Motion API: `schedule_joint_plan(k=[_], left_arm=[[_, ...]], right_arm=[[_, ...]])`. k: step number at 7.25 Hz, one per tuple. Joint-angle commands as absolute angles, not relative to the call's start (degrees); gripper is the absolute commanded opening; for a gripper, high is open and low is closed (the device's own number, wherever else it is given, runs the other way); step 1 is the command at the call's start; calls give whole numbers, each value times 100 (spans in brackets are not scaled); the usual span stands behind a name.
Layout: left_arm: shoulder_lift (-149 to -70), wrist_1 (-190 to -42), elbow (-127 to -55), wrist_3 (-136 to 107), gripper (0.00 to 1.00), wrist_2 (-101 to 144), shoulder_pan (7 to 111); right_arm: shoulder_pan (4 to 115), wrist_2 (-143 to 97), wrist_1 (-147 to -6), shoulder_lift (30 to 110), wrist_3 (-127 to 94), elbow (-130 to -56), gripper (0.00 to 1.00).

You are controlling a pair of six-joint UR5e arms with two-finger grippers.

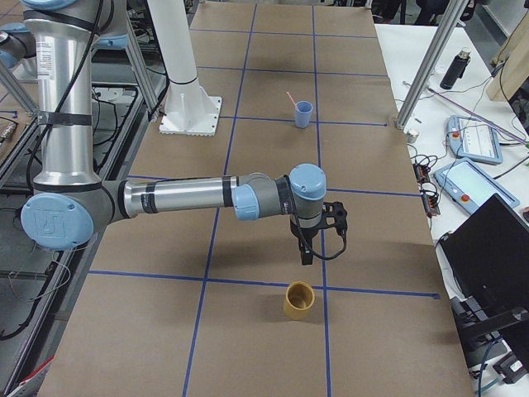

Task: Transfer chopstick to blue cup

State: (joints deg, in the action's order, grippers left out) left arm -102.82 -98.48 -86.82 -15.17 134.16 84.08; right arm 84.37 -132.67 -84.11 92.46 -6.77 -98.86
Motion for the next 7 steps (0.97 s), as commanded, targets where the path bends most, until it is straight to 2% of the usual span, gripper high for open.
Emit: schedule_joint_plan(k=[1, 2, 3, 7], left_arm=[[-10144, -9852, -9138, -1661, 98, 13342, 8105], [-9908, -9835, -9532, -1670, 98, 13281, 8060], [-9801, -9835, -9614, -1670, 98, 13332, 8068], [-9475, -9521, -9553, -914, 98, 13297, 8139]], right_arm=[[8438, -13428, -8420, 9255, -712, -9949, 100], [8438, -13786, -8446, 9246, -729, -9854, 100], [8438, -13877, -8481, 9203, -756, -9913, 100], [8438, -13096, -8499, 9290, -738, -10072, 100]])
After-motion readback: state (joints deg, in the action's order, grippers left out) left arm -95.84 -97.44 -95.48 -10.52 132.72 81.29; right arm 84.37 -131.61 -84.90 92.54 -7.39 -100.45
